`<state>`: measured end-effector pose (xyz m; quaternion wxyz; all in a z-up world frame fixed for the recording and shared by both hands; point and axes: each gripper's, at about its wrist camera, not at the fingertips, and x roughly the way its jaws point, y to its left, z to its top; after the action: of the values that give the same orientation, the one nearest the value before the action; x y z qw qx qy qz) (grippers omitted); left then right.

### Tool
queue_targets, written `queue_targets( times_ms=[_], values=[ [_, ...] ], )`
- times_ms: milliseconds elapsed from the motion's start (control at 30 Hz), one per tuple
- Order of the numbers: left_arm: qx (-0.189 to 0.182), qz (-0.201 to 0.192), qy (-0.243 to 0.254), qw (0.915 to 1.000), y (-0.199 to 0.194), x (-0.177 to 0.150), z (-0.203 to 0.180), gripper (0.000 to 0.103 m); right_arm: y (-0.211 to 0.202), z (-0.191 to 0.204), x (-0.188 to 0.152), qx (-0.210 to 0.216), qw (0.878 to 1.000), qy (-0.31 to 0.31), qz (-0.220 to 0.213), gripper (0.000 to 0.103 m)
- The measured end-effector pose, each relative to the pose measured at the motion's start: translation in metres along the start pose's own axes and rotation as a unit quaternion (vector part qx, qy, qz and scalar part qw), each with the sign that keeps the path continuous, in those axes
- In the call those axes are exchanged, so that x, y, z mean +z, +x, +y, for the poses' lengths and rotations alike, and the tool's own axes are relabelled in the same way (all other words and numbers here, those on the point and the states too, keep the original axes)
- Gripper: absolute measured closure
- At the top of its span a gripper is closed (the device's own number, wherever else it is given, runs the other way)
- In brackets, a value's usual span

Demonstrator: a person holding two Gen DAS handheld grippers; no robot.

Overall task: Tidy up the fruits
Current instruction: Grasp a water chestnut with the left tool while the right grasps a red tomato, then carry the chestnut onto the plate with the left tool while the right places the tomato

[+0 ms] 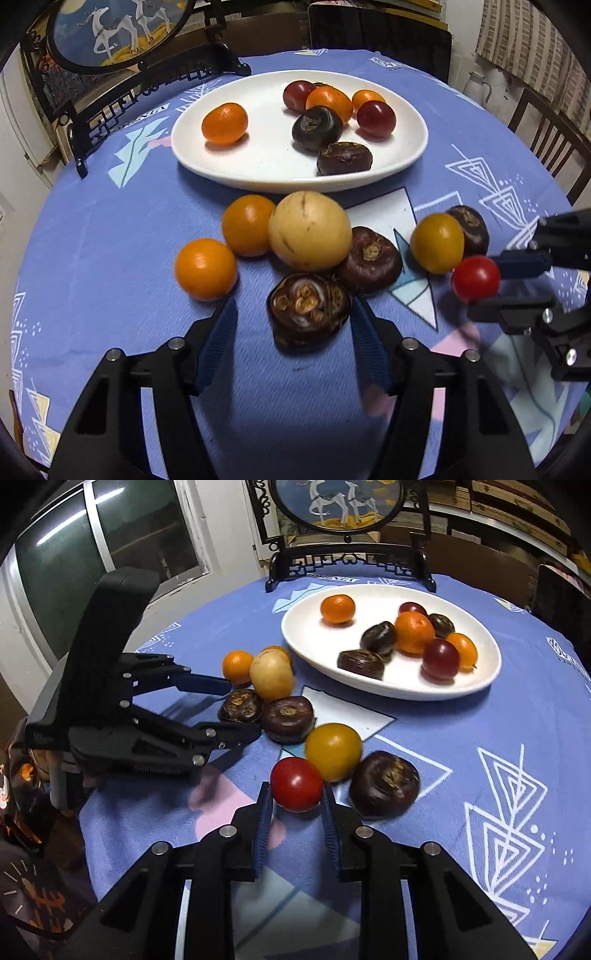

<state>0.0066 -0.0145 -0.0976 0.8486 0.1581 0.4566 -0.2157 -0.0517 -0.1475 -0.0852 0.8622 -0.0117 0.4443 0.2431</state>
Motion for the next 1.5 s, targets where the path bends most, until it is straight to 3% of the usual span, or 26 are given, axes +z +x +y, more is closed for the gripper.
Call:
queue_targets(
  times_ms=[67,100,333,500,733,900,1100,1500],
  values=[
    [-0.005,-0.001,-0.001,1.0000,0.000,0.001,-0.001,0.043,0.001,0.000,-0.001,0.000,1.000,0.002,-0.001,0.077],
    [-0.016,-0.003,0.001,0.9999,-0.001,-0.001,-0.002,0.060,0.000,0.000,-0.002,0.001,1.000,0.002,-0.001,0.077],
    [-0.010,-0.008,0.006,0.9999,-0.020,-0.011,-0.002,0.060,-0.010,0.005,-0.006,0.000,1.000,-0.001,-0.012,0.077],
    [0.047,-0.060,0.017,0.9970,-0.051,-0.003,-0.004,0.060,-0.023,0.006,0.002,-0.002,0.999,-0.004,-0.032,0.077],
    [0.106,-0.133,-0.004,0.9855,-0.082,0.042,-0.004,0.060,-0.060,0.002,0.038,-0.020,0.995,-0.009,-0.098,0.077],
    [0.112,-0.157,-0.032,0.9807,-0.086,0.079,0.001,0.060,-0.084,-0.010,0.072,-0.033,0.989,-0.005,-0.144,0.077],
    [0.116,-0.152,-0.038,0.9808,-0.070,0.101,0.002,0.060,-0.086,-0.027,0.100,-0.035,0.986,0.005,-0.164,0.077],
    [0.123,-0.121,-0.041,0.9841,-0.027,0.118,0.020,0.060,-0.052,-0.052,0.122,-0.033,0.988,0.014,-0.148,0.077]
  ],
)
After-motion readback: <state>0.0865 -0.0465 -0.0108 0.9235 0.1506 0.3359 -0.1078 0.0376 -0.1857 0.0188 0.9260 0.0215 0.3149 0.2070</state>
